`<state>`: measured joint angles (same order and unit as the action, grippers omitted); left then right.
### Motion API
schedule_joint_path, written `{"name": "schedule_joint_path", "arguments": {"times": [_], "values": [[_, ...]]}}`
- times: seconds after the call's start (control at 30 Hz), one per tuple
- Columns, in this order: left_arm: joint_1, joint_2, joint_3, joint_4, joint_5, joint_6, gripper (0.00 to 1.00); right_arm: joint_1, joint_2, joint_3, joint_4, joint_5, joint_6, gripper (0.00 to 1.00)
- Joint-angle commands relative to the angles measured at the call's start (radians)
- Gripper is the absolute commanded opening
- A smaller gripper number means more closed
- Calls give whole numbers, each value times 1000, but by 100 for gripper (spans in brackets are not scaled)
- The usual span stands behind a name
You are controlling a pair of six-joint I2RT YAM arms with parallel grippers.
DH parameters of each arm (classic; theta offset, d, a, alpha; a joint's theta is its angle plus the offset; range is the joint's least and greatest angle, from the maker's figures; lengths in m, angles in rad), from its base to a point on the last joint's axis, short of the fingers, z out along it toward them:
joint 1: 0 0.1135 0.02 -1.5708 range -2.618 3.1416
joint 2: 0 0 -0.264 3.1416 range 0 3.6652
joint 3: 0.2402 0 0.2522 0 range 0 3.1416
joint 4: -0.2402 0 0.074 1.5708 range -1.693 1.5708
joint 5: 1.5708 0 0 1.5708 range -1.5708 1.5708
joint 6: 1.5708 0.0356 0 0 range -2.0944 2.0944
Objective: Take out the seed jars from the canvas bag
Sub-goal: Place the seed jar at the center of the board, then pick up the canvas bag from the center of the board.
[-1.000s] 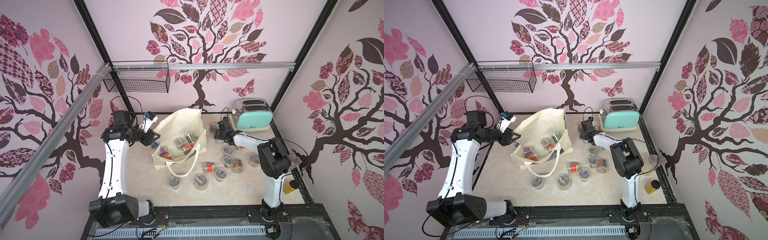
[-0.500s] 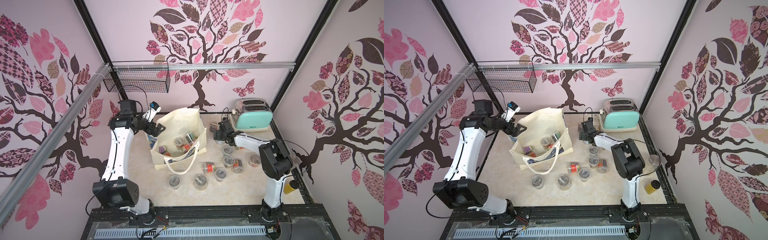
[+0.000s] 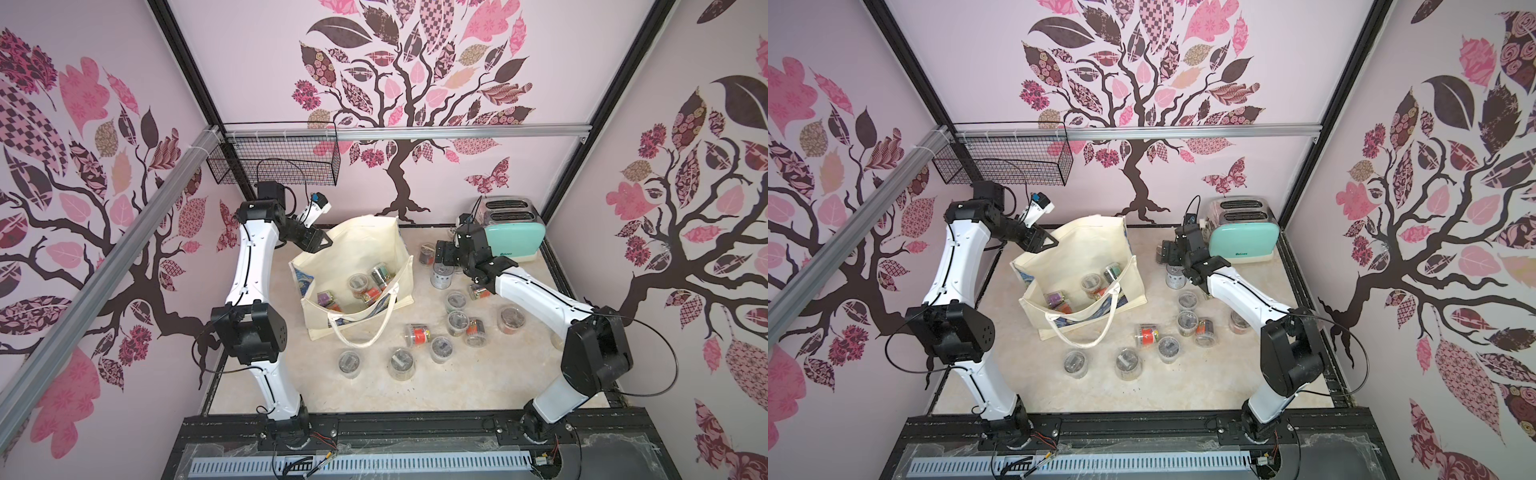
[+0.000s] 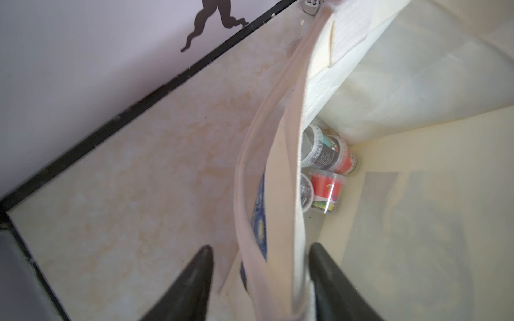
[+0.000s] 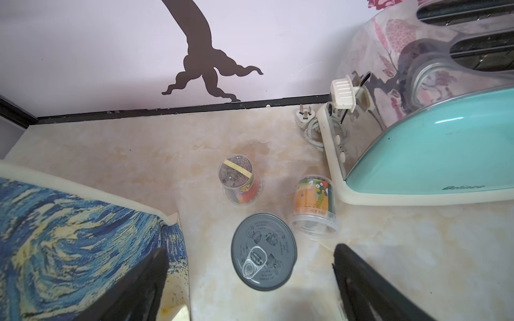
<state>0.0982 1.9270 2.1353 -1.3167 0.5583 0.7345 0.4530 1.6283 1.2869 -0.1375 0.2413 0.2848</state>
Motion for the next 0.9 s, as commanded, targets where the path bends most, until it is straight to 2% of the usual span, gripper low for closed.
{"name": "schedule_joint_path", "arguments": {"times": [0.0,0.03,0.17,0.23,0.33,0.5,0.6,0.7,0.77,0.87], "values": [[-3,24,84,-141,30,35,7,-3,-46,60,-93,-33,-20,96],[-4,26,101,-142,35,27,0,-2,-50,78,-105,-57,-25,96],[-19,-13,109,-86,26,13,0,-3,-17,230,-237,-262,-60,93],[-31,-57,84,4,-16,-38,0,2,10,340,-313,-379,-45,91],[-40,-134,29,141,-36,-93,0,22,10,411,-326,-476,-38,90],[-42,-275,-128,395,-47,-194,0,107,52,578,-428,-535,-85,90],[-45,-267,-91,332,-30,-204,0,190,96,677,-499,-553,-113,91],[-46,-294,-153,335,-9,-190,0,252,123,682,-484,-577,-76,90],[-50,-323,-233,359,-2,-187,0,305,125,648,-458,-530,-73,89],[-50,-356,-305,369,2,-187,0,397,132,599,-428,-396,-119,90]]}}
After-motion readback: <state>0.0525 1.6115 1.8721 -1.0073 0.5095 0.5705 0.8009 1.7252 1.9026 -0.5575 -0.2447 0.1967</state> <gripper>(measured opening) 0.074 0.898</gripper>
